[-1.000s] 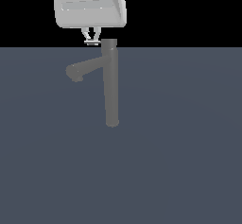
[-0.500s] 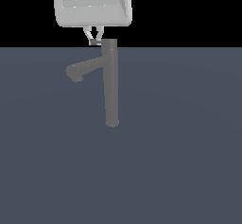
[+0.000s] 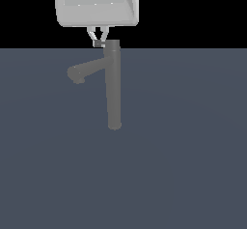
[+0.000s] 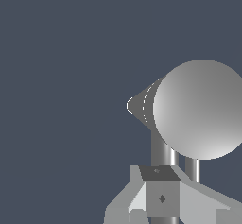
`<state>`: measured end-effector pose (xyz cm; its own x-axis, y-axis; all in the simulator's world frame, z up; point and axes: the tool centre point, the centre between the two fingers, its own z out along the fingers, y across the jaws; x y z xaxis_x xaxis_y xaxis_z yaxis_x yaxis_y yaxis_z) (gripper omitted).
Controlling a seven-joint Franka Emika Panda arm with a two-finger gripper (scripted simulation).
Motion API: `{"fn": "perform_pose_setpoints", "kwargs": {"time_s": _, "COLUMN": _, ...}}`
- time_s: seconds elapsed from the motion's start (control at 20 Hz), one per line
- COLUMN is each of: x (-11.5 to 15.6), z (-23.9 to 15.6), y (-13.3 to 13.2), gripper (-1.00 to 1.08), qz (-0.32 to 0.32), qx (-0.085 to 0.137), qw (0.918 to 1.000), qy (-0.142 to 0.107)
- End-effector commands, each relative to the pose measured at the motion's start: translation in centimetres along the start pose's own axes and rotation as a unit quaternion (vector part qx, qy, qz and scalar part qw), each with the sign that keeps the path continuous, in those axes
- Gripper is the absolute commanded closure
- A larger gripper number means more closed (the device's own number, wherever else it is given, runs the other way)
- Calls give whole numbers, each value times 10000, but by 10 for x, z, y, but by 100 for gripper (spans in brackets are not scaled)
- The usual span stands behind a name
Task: Turn on the faucet by rotating a designated handle.
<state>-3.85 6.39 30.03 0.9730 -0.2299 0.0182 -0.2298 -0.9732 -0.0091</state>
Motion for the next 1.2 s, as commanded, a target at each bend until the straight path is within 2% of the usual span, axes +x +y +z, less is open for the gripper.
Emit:
{"fn": "perform_pose_setpoints", "kwargs": {"time_s": 0.0, "x": -10, "z": -1, "y": 16, "gripper": 108, "qz": 39, "qx": -36, "qw": 10000, "qy": -66}}
{"fn": "perform_pose_setpoints", "kwargs": {"time_s": 0.25, "x": -19, "z": -1, "y": 29, "gripper": 108, "qz": 13, "qx": -45, "qw": 9999, "qy": -90}}
{"fn": "perform_pose_setpoints", "kwargs": {"time_s": 0.3, "x": -16, "z": -2, "y": 11, "gripper": 108, "qz": -113, "qx": -14, "qw": 9999, "qy": -35}}
{"fn": "perform_pose_setpoints", "kwargs": {"time_s": 0.75, "x": 7, "z": -1, "y": 72, "gripper": 108, "qz": 12, "qx": -46, "qw": 9999, "qy": -91}}
{"fn": "perform_pose_setpoints", "kwargs": {"time_s": 0.8, "x": 7, "z": -1, "y": 72, "gripper": 108, "qz": 12, "qx": -46, "qw": 9999, "qy": -91}}
{"fn": "perform_pose_setpoints", "kwargs": {"time_s": 0.85, "x": -8, "z": -2, "y": 37, "gripper": 108, "qz": -264, "qx": -27, "qw": 9996, "qy": -130}}
{"fn": "perform_pose_setpoints", "kwargs": {"time_s": 1.15, "x": 16, "z": -1, "y": 54, "gripper": 108, "qz": -159, "qx": -35, "qw": 9998, "qy": -115}}
